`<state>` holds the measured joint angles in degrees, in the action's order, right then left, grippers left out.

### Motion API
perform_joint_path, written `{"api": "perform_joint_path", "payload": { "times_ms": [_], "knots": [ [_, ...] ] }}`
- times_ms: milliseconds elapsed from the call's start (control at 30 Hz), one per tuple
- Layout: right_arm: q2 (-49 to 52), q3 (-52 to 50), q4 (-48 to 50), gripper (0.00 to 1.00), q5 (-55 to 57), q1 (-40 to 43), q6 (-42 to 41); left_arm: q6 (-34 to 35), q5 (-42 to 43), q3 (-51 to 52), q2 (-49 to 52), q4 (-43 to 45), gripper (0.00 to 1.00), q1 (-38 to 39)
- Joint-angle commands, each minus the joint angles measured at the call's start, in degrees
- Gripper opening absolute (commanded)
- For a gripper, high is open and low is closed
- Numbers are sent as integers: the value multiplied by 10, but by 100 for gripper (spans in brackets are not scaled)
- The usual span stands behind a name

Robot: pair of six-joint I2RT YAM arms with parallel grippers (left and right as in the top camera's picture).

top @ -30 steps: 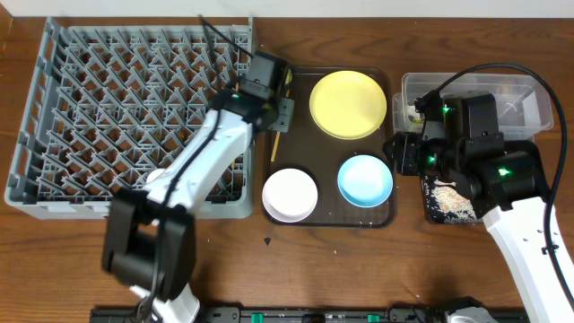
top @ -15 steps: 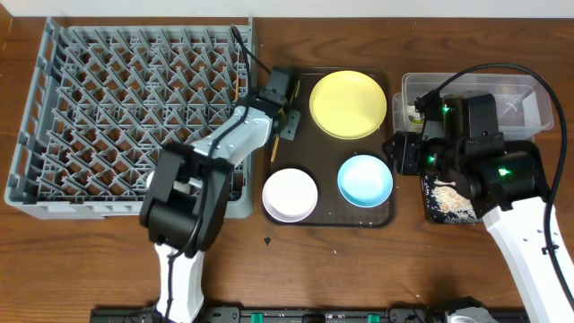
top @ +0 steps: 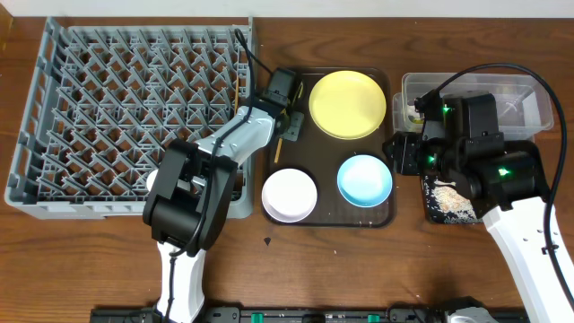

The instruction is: Sort waste into correct bins and load items into the dishwasher

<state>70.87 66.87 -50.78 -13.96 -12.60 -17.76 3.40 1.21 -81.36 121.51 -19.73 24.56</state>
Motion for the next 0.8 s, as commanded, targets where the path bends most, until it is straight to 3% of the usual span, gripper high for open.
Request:
{"api": "perform_joint_path", "payload": {
  "times_ms": [0, 333, 767],
  "knots": [
    [3, 1, 0, 49, -5, 5, 6, 10, 51, 1, 14, -12, 13, 15],
    [3, 1, -3, 48, -5, 5, 6, 13, 52, -1, -25, -38, 8, 25],
    [3, 1, -5, 48, -5, 5, 6, 16, -129, -4, -227, -139, 8, 4]
  ]
}}
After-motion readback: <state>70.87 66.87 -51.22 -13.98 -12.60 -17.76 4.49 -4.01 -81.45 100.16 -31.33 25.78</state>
